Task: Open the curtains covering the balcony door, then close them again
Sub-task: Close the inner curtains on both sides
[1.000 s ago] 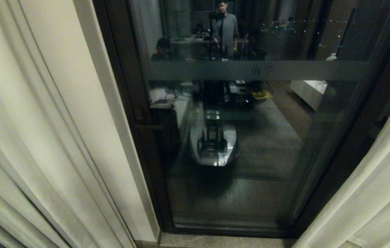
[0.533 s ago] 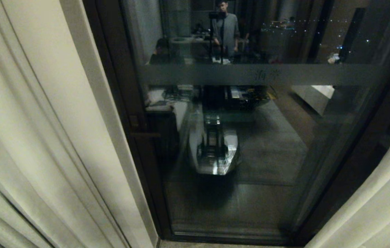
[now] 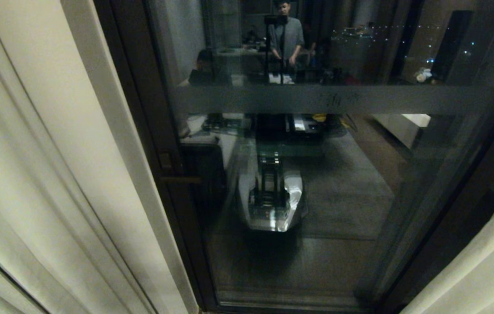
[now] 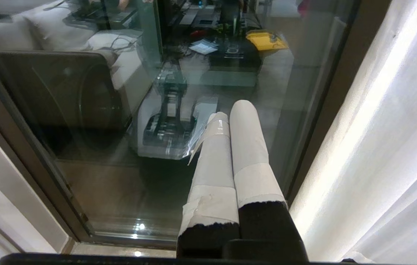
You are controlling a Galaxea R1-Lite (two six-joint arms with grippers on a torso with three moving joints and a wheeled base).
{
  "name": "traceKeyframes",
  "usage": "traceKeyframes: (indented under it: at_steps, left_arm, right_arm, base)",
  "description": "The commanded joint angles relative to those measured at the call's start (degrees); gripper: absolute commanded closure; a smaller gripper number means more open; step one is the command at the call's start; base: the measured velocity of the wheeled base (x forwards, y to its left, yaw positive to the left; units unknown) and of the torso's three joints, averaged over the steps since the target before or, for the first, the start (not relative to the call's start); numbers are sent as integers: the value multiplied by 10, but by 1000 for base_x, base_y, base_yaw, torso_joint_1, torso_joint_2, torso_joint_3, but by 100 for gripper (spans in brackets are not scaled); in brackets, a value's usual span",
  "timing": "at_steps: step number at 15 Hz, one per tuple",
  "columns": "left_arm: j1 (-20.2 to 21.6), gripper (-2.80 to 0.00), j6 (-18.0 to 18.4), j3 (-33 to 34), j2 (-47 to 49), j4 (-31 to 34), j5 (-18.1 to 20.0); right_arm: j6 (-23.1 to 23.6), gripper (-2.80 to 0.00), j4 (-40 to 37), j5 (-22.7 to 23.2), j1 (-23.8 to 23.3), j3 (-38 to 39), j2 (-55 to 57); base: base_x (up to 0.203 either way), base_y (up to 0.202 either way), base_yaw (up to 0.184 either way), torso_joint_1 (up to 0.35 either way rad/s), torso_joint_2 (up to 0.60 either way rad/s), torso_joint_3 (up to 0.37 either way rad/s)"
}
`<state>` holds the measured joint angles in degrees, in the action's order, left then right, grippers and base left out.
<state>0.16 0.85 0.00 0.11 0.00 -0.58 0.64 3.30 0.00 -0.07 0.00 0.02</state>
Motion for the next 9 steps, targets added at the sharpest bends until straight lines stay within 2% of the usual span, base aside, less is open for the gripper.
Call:
traceKeyframes:
  at_steps: [1, 7, 9]
  left_arm:
    - [1, 0, -1, 0, 0, 0, 1]
    - [0, 0, 8, -1, 0, 0, 1]
    - [0, 0, 30, 0, 0, -17, 1]
  right_arm:
    - [1, 0, 0, 0, 0, 0, 0]
    - [1, 0, 0, 0, 0, 0, 0]
    - [1, 0, 0, 0, 0, 0, 0]
  base:
    - [0, 0, 0, 0, 0, 0]
    - [0, 0, 0, 0, 0, 0]
    - [0, 0, 0, 0, 0, 0]
